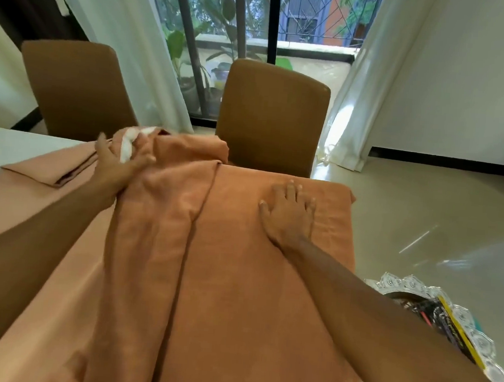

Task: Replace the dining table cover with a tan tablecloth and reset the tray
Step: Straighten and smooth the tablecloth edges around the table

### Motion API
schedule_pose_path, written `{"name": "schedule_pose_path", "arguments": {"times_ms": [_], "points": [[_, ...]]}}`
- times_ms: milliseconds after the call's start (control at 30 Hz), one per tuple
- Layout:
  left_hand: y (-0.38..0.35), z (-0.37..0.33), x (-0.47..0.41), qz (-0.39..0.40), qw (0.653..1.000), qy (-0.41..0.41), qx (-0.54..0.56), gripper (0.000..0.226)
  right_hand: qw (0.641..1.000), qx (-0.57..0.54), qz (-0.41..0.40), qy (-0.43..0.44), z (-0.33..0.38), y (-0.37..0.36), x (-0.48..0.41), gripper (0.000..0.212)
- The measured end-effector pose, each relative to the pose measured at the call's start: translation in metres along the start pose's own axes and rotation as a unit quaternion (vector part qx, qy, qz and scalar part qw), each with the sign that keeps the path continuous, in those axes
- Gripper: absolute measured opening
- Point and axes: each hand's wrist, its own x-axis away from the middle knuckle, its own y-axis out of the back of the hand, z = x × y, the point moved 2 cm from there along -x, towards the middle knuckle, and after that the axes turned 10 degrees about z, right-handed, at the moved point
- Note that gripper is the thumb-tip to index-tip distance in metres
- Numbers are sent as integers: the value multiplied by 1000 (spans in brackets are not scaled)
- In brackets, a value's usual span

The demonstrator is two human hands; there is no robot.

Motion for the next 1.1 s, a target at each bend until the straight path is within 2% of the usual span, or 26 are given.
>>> {"name": "schedule_pose_path", "arguments": {"times_ms": [100,167,233,333,433,567,667,767,867,933,1000,1067,1100], "points": [[-3,31,28,124,989,-26,-70,126,997,-25,-22,72,55,-10,9,57],[-17,43,46,116,991,-4,-71,136,993,-57,-17,102,94,-20,6,50],[-35,46,57,79,987,20,-136,140,992,-80,0,93,120,-29,0,46],[-56,36,65,77,960,-49,-265,118,994,-57,27,84,128,-43,-5,52],[-58,26,69,81,931,-146,-324,78,995,-51,6,82,122,-46,-4,55],[-15,16,62,19,948,-182,-261,51,995,-24,29,88,121,-49,-6,64],[40,10,50,-38,957,-162,-239,50,996,5,35,85,116,-53,-5,66],[106,17,37,-119,948,-114,-271,44,996,6,20,83,116,-55,-7,67],[159,41,33,-211,931,44,-294,52,997,8,5,79,119,-59,-9,70],[167,60,44,-188,930,138,-284,63,997,13,3,78,121,-60,-8,71],[161,77,62,-117,925,131,-338,78,997,14,9,74,120,-58,-8,73],[148,92,88,-96,919,49,-378,72,996,24,24,79,120,-56,-8,75],[140,100,105,-104,926,33,-361,69,996,33,36,80,121,-55,-6,75]]}}
